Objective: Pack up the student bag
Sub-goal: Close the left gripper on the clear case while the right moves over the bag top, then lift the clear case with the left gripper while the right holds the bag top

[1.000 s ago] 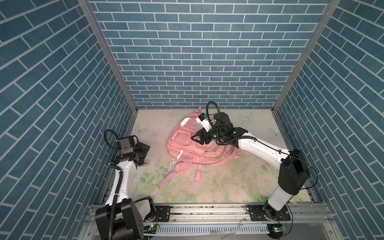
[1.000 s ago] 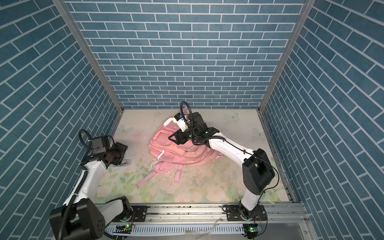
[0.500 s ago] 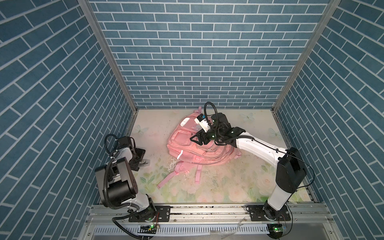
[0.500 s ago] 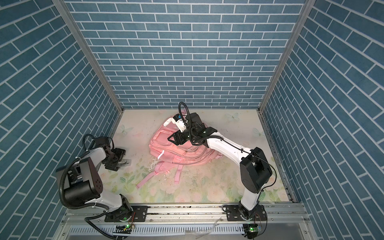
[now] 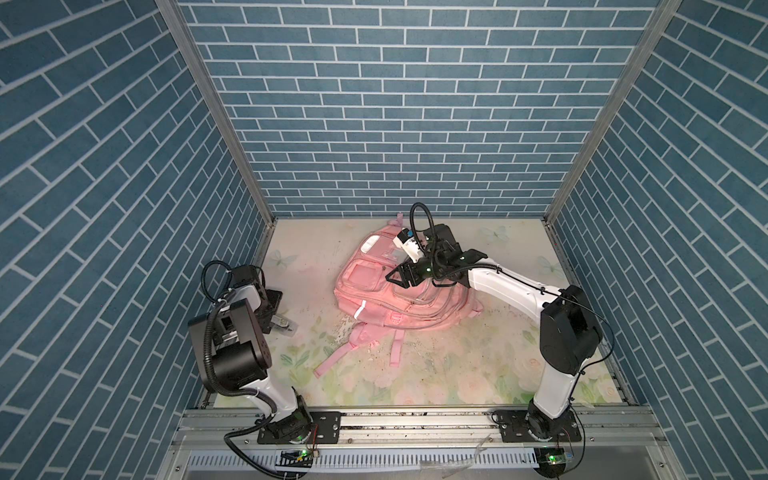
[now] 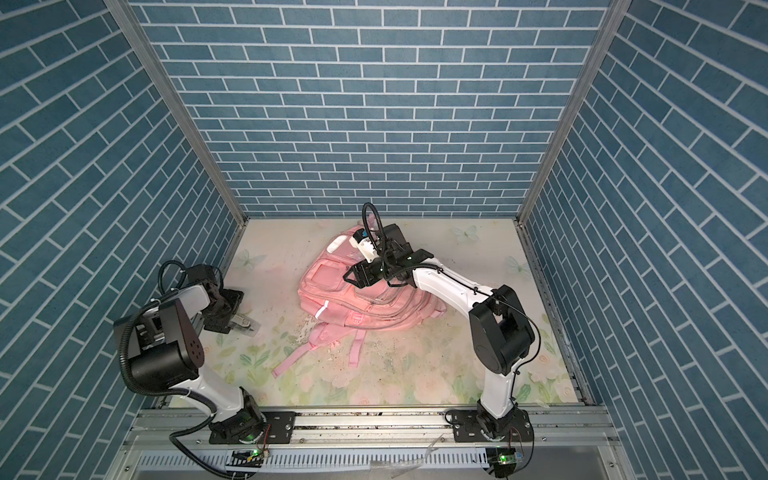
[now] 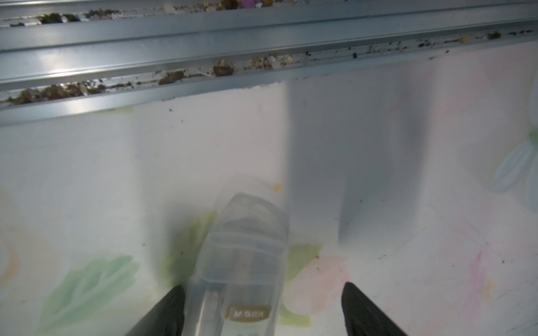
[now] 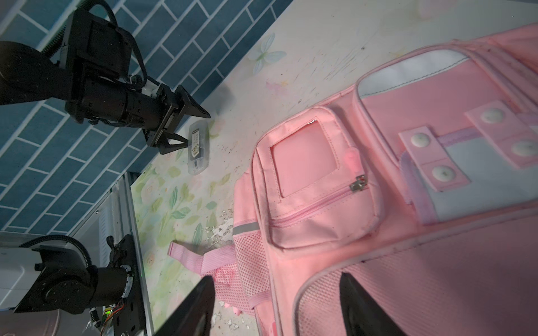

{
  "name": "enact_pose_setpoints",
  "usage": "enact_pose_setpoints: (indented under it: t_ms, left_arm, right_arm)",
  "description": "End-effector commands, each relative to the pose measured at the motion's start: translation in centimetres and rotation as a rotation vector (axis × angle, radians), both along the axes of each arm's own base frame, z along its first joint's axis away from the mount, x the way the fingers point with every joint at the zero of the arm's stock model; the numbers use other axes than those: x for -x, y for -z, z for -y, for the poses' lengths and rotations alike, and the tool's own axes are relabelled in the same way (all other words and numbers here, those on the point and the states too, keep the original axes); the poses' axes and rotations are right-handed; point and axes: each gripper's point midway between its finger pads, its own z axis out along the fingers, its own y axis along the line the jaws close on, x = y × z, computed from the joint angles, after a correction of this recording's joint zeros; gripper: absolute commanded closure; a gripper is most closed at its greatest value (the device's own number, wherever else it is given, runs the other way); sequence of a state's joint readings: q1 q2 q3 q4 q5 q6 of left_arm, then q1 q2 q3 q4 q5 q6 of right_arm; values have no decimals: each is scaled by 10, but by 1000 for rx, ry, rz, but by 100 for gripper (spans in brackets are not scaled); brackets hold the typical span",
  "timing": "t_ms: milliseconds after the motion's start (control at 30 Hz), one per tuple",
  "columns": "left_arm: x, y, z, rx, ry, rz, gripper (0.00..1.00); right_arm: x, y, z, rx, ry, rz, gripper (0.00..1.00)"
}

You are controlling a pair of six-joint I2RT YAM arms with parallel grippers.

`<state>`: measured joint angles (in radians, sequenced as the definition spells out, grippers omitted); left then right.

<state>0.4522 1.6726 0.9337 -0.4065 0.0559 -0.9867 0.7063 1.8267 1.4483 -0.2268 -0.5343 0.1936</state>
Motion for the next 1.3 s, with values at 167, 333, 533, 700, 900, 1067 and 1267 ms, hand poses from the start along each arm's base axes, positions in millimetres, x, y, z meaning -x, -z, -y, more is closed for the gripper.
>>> enact_pose_setpoints:
  t_ms: [167, 333, 533, 700, 900, 1067, 1267]
  left_arm:
    - [48, 34, 20, 48, 35, -185, 16]
    - [47, 0, 13, -22, 71, -140, 15]
    - [50, -29, 3, -103, 96, -146, 15]
    - [48, -16, 8, -80, 132, -151, 16]
    - [45, 2, 10, -88, 210, -252, 15]
    - [51, 13, 4, -110, 204, -317, 16]
    - [43, 16, 9, -115, 218, -339, 15]
  right_arm:
    - [-6, -10, 12, -26, -13, 23, 32]
    - [-5, -5, 13, -29, -14, 19, 32]
    - [-2, -1, 17, -31, -17, 18, 32]
    - [0, 2, 20, -34, -23, 15, 32]
    - [-2, 8, 25, -41, -20, 1, 31]
    - [-7, 12, 32, -45, -2, -8, 31]
    - [-13, 14, 41, -53, 8, -17, 31]
